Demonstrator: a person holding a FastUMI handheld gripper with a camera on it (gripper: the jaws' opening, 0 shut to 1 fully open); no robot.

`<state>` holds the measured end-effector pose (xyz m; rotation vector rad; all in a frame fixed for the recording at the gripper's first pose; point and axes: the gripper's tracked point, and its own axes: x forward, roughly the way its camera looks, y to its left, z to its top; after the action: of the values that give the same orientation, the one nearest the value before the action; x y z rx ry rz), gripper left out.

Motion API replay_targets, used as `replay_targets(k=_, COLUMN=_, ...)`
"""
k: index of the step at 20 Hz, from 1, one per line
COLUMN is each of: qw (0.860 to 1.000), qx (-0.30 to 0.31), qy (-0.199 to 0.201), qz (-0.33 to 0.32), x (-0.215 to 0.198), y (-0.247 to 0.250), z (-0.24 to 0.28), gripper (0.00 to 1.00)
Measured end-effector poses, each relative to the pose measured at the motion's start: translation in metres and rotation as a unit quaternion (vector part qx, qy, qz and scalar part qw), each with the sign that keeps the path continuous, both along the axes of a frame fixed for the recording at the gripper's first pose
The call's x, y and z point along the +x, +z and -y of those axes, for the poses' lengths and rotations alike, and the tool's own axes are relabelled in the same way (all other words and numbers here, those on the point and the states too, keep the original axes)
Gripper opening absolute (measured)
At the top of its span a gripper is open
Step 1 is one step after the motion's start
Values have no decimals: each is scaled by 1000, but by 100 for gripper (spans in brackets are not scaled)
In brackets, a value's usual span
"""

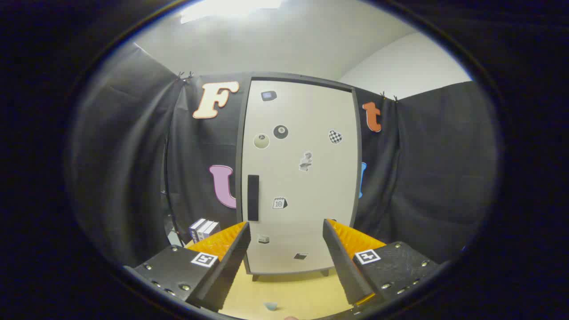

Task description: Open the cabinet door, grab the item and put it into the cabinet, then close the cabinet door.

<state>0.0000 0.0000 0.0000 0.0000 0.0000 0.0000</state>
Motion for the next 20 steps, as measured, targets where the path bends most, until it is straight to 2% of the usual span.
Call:
replay_targets(k=13, qw=1000, qx=1, qy=-4, qz=-6, x=11, y=-6, z=-2, gripper=96)
replay_targets(k=20, qw=1000, qx=6, qy=11, qz=-23, x=11, y=-5, z=-6, gripper=97)
